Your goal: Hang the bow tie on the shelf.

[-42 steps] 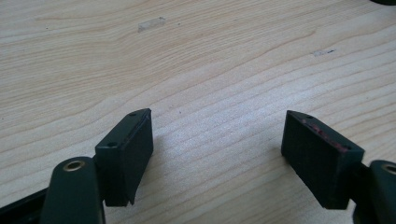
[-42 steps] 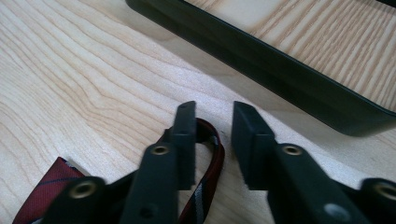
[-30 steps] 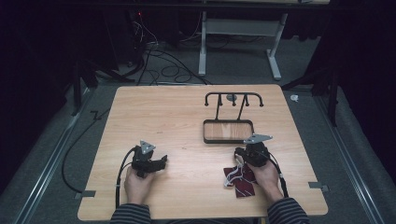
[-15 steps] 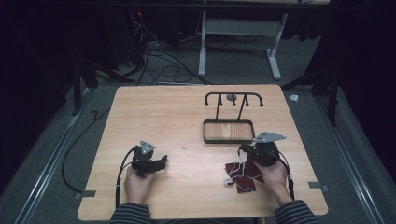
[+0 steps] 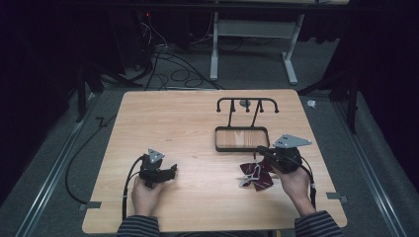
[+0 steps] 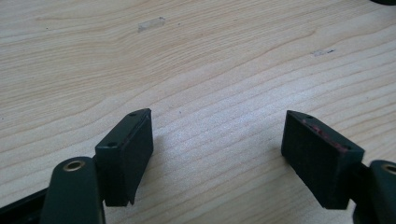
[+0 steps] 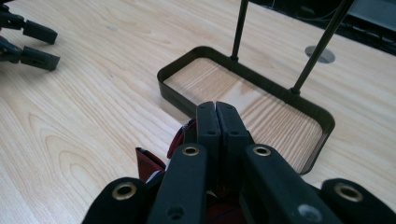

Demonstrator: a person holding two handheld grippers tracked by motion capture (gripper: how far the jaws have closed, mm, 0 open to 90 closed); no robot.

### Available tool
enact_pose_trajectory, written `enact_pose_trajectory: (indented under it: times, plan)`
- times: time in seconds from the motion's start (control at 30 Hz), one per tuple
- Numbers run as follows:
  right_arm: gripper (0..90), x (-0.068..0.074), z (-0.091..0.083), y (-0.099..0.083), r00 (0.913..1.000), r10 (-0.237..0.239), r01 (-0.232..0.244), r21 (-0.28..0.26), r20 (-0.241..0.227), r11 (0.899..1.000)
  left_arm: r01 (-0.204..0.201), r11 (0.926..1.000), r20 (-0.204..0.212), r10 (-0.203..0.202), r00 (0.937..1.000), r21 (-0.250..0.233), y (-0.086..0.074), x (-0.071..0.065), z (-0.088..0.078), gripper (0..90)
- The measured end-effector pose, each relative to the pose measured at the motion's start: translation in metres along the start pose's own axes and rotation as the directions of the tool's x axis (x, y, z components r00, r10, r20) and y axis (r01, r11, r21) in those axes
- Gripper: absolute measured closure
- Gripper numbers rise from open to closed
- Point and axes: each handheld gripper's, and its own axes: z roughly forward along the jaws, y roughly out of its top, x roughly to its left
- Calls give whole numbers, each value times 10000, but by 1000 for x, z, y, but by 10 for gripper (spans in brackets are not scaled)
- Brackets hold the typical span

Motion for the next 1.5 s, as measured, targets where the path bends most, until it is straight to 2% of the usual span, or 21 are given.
enact_pose_trajectory:
  times: [0.7, 1.13, 1.5]
  plan:
    - [900, -2, -16, 23, 9986, -403, 418, -470, 334, 9980, 2, 10000, 1, -2, 10000, 0, 0, 0, 0, 257]
    - [900, -2, -21, 35, 9981, -530, 553, -728, 326, 9958, 3, 10000, -1, -3, 10000, 1, 0, 0, 0, 257]
    - [900, -1, -20, 44, 9988, -493, 496, -786, 57, 9957, 6, 10000, -1, -6, 10000, 0, 0, 0, 0, 257]
